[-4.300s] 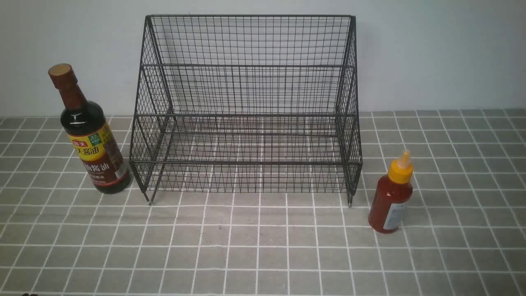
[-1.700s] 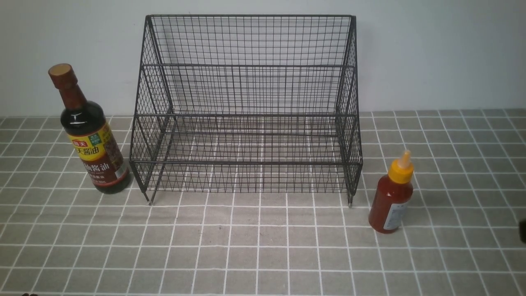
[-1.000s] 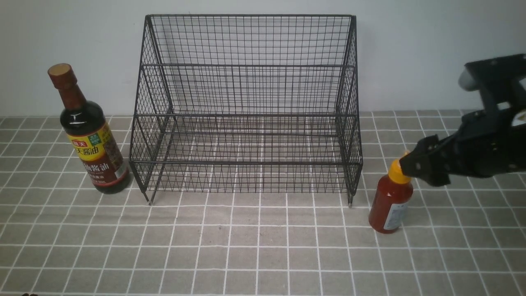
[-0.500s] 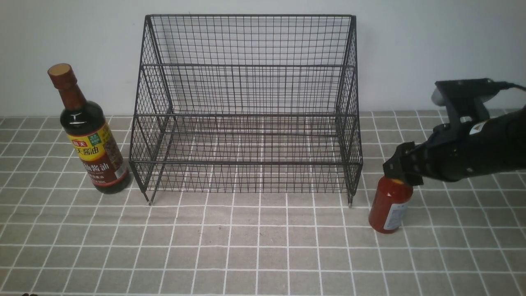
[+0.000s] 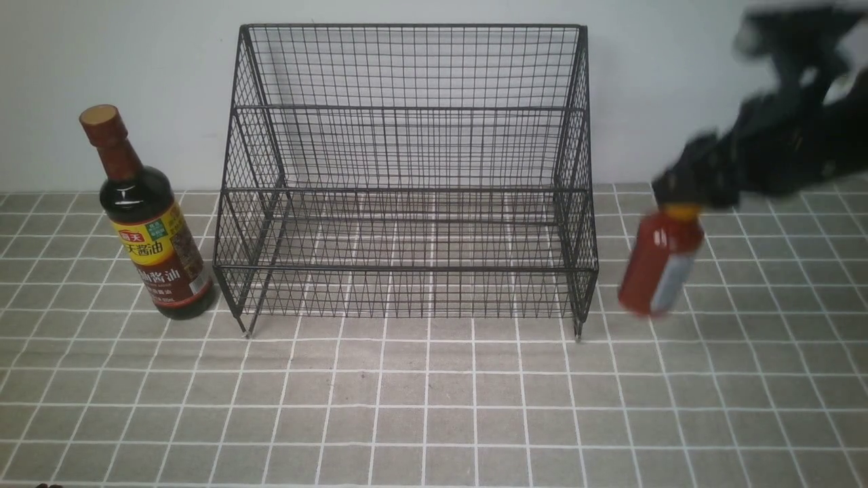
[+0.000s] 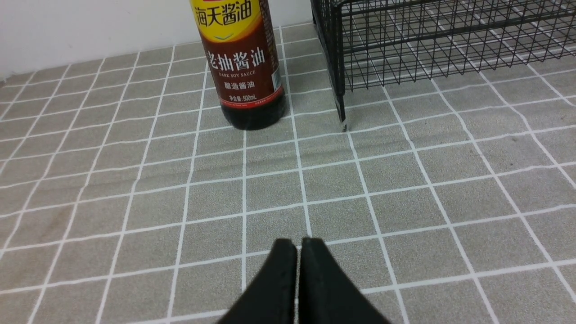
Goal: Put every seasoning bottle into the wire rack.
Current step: Use the right arm to put the condiment bottle back on the shelf
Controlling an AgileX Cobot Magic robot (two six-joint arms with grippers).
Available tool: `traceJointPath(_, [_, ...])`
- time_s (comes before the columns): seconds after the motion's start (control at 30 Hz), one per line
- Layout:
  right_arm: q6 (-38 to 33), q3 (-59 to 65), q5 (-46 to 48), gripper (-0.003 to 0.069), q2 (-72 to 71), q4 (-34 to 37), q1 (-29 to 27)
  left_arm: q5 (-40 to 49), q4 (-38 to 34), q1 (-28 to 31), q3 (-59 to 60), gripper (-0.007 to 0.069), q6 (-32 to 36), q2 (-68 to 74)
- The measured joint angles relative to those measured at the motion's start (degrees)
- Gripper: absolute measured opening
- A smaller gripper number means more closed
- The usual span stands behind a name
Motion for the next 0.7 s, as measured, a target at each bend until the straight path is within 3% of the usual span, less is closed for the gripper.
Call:
traceJointPath(0.2, [-1.5,-9.9,2.2,0.0287,0.0,5.5,0.0,0.0,0.0,0.0,0.0,-0.0007,0.0,0.0])
traceJointPath(0.37, [-10.4,-12.6,0.7,0.0287,4.4,18.8,0.2,0.0,0.0,0.0,0.0,-0.0007,0.0,0.0])
traceJointPath(0.7, [-15.1,-12.5,-3.1,0.0287,14.0,19.4,3.5,0.0,0.0,0.0,0.0,-0.0007,0.0,0.0])
